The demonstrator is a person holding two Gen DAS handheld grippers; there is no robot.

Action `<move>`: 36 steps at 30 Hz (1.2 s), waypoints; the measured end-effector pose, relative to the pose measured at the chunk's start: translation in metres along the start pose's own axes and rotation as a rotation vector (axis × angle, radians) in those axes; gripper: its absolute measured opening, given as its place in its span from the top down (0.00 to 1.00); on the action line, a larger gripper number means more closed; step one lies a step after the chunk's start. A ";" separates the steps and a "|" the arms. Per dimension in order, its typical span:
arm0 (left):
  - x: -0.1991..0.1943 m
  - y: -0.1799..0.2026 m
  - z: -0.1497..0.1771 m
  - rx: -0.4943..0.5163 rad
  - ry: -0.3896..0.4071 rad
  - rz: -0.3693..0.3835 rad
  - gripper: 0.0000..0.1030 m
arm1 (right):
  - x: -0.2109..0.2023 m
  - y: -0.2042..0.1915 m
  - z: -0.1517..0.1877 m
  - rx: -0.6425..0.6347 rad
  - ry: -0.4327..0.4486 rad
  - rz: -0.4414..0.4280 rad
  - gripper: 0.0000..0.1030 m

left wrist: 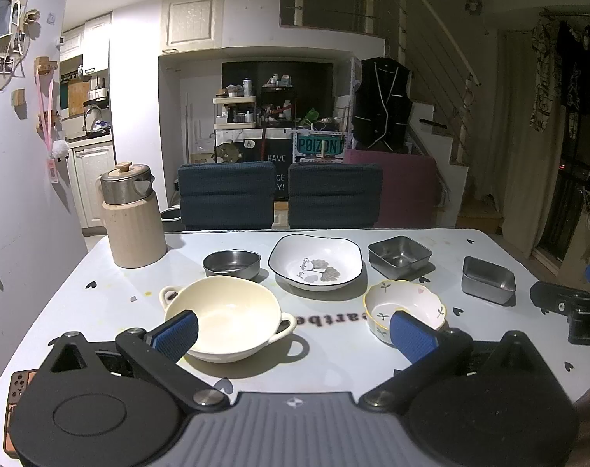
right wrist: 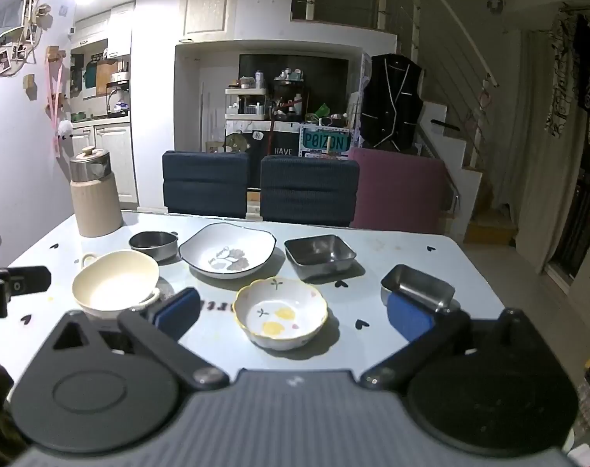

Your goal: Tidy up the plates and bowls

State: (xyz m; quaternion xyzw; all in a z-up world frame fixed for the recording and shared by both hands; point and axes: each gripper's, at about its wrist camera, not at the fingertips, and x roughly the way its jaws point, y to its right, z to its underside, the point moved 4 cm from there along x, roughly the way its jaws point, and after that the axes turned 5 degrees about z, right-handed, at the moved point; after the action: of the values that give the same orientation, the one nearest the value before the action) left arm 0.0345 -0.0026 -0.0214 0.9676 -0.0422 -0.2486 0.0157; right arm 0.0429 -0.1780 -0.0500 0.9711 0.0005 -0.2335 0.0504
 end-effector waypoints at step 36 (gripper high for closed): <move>0.001 0.000 0.001 0.002 -0.003 0.004 0.00 | 0.003 -0.004 0.002 -0.006 -0.005 -0.001 0.00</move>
State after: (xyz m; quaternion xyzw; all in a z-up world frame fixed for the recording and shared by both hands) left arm 0.0354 -0.0025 -0.0226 0.9671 -0.0445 -0.2499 0.0152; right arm 0.0443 -0.1747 -0.0538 0.9703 0.0015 -0.2360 0.0532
